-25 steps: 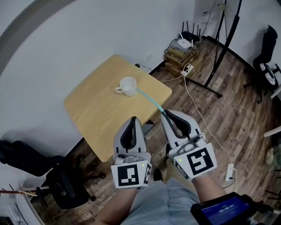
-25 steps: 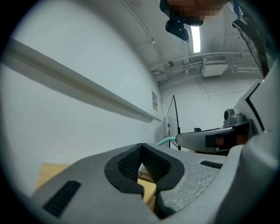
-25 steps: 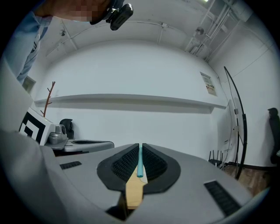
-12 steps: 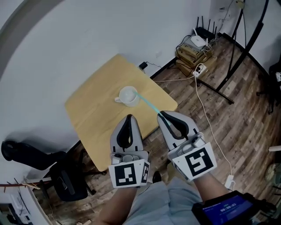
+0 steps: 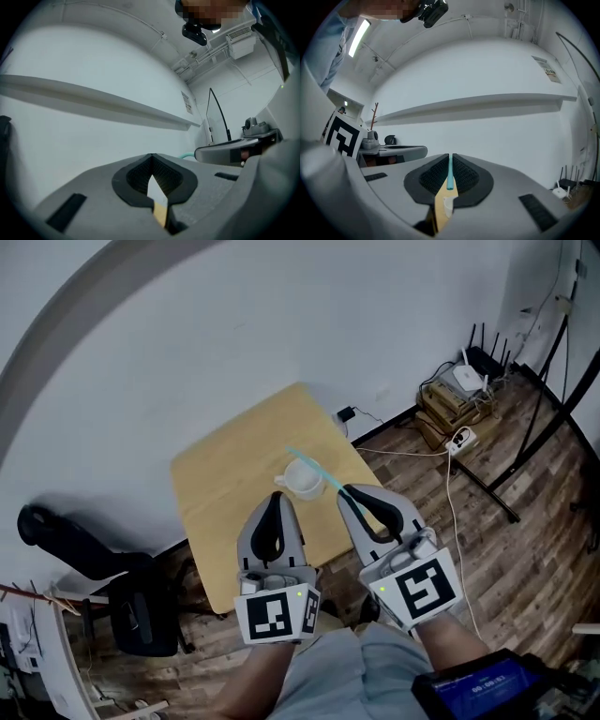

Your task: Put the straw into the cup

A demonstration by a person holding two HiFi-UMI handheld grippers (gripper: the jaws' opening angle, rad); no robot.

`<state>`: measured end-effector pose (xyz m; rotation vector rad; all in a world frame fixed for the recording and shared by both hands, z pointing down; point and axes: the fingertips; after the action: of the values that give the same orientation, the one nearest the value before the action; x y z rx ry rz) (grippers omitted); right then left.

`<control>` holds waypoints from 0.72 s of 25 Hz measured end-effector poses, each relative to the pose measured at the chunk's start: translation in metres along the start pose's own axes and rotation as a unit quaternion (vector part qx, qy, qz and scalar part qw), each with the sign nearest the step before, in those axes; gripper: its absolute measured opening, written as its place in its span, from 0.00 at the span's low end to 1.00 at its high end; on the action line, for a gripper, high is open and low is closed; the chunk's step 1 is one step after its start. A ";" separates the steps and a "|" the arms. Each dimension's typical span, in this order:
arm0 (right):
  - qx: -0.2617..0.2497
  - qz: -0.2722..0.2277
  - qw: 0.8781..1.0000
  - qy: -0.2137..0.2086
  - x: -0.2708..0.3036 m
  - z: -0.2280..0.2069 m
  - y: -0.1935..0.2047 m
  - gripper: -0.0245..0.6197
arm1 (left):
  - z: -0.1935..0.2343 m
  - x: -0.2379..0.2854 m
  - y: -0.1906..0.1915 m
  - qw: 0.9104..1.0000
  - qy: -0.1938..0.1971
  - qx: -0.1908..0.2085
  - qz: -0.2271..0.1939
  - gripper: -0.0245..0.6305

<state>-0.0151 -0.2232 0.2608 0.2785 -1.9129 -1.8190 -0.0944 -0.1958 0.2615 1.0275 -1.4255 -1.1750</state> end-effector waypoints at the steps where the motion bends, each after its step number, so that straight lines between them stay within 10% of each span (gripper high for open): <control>1: -0.005 0.001 1.000 -0.004 0.003 0.000 -0.002 0.07 | 0.002 0.000 -0.001 1.000 -0.005 -0.001 -0.001 0.03; 18: 0.014 0.078 0.997 -0.012 0.070 -0.005 0.044 0.07 | 0.044 0.044 0.045 0.998 -0.005 -0.041 0.045 0.03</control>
<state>-0.0650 -0.2560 0.3178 0.1128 -1.9207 -1.7030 -0.1456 -0.2241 0.3107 0.8930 -1.4048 -1.1647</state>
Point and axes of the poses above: the fingertips, and each gripper's own axes: x forward along the fingers, z to its left, y out of its underside, and after that the axes turned 14 degrees about z, right-handed
